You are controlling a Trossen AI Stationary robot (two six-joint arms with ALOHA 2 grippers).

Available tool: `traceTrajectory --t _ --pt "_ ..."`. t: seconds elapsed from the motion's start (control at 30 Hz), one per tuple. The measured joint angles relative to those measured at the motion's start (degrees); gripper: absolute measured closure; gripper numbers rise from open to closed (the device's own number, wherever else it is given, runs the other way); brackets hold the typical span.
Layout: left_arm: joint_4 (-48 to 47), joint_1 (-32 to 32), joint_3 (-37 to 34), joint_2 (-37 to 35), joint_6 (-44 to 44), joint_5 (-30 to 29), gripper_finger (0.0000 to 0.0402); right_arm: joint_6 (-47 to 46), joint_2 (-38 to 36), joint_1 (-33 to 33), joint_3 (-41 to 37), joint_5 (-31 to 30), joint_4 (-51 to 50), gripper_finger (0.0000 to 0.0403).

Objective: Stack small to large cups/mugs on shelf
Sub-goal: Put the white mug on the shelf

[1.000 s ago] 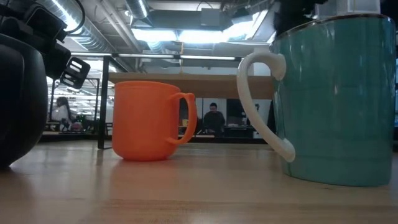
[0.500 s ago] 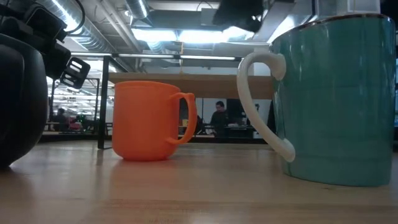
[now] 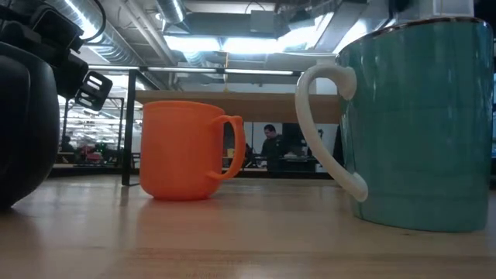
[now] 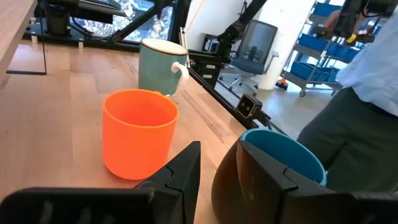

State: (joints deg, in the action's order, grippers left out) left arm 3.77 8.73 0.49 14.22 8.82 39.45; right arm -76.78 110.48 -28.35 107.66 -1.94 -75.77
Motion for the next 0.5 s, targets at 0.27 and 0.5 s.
traceTrajectory --t 0.27,0.5 --pt "0.0 0.0 0.0 0.0 0.0 0.01 0.0302 -25.64 0.22 -5.81 0.02 1.94 2.19 0.0227" --pt "0.0 -0.01 0.0 0.0 0.0 0.01 0.0302 -44.04 0.87 -10.42 -1.25 -7.48 4.09 0.0227"
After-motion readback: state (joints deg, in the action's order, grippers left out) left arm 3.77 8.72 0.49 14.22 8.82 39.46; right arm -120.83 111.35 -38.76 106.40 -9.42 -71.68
